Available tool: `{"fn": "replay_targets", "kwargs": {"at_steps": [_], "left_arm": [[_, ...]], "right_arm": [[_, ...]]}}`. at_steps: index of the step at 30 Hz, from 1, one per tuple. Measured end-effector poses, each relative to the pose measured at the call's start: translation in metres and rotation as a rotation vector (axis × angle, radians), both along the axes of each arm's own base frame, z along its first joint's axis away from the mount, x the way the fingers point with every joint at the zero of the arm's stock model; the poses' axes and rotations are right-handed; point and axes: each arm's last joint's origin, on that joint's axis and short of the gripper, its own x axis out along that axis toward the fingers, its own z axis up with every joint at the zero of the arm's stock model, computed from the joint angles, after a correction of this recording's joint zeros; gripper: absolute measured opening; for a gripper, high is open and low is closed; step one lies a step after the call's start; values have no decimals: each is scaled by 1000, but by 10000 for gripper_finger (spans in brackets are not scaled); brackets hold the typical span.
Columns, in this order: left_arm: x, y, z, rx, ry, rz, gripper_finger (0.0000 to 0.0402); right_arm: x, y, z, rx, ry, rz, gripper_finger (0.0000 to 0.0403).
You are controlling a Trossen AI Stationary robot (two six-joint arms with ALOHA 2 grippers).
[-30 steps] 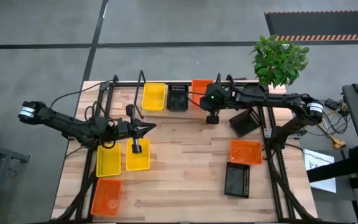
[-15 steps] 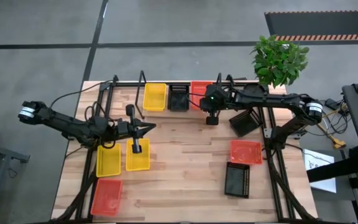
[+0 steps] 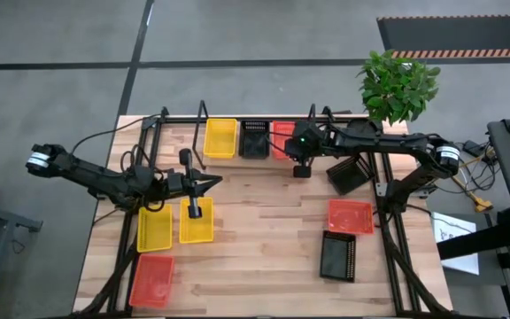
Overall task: Stack baskets on shelf by color
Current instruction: Put the middle orange bin on the shelf, then stack the right yellow bin on top of the other yellow bin on the shelf
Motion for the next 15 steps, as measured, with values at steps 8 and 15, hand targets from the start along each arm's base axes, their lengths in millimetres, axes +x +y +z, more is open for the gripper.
{"fn": "replay_targets", "kwargs": {"at_steps": [8, 15], "left_arm": [[0, 0, 0, 0, 0, 0, 1], [0, 0, 0, 0, 0, 0, 1]], "right_arm": [[0, 0, 0, -4, 1, -4, 72], [5, 13, 14, 24, -51, -2, 72]]}}
